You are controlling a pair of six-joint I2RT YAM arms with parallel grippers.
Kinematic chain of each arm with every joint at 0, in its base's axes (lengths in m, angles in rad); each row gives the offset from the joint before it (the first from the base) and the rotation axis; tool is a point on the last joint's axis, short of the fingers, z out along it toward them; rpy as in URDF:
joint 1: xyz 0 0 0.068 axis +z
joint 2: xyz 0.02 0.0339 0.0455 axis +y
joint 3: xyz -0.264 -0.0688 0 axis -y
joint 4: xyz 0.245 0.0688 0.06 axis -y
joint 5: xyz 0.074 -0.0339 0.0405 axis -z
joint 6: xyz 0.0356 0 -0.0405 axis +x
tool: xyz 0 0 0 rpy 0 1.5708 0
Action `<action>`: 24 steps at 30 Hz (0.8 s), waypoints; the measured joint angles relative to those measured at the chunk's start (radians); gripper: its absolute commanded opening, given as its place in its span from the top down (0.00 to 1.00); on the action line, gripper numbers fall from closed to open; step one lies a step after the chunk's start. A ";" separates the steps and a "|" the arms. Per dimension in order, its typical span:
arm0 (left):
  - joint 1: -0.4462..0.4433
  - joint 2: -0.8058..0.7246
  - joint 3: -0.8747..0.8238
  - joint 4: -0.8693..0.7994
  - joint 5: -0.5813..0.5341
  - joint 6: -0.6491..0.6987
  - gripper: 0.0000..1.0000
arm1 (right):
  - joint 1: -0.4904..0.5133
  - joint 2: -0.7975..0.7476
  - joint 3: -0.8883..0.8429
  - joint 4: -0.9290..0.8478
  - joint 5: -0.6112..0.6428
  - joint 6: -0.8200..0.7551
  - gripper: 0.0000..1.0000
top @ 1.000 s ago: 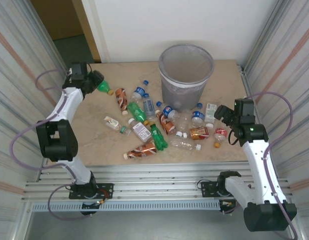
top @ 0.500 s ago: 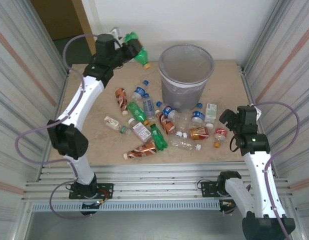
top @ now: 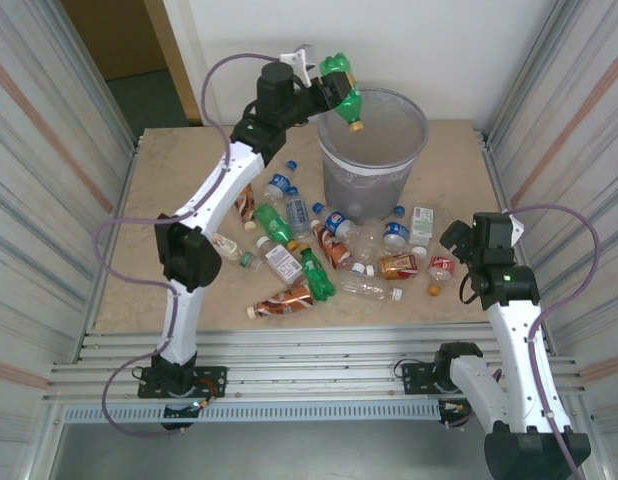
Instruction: Put the plastic bottles in the bin
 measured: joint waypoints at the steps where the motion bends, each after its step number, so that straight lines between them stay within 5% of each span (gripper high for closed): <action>1: -0.004 0.029 0.020 0.007 0.003 0.007 0.55 | 0.000 0.005 0.000 0.000 0.000 0.002 0.02; 9: -0.021 0.174 0.129 0.013 0.036 0.070 0.50 | 0.000 0.013 0.000 0.000 -0.002 0.024 0.02; 16: -0.022 0.180 0.138 0.005 0.053 0.126 0.23 | -0.014 0.013 -0.020 0.000 -0.001 0.032 0.02; 24: -0.022 0.180 0.140 -0.003 0.060 0.150 0.12 | -0.080 0.013 -0.073 -0.033 -0.035 0.069 0.02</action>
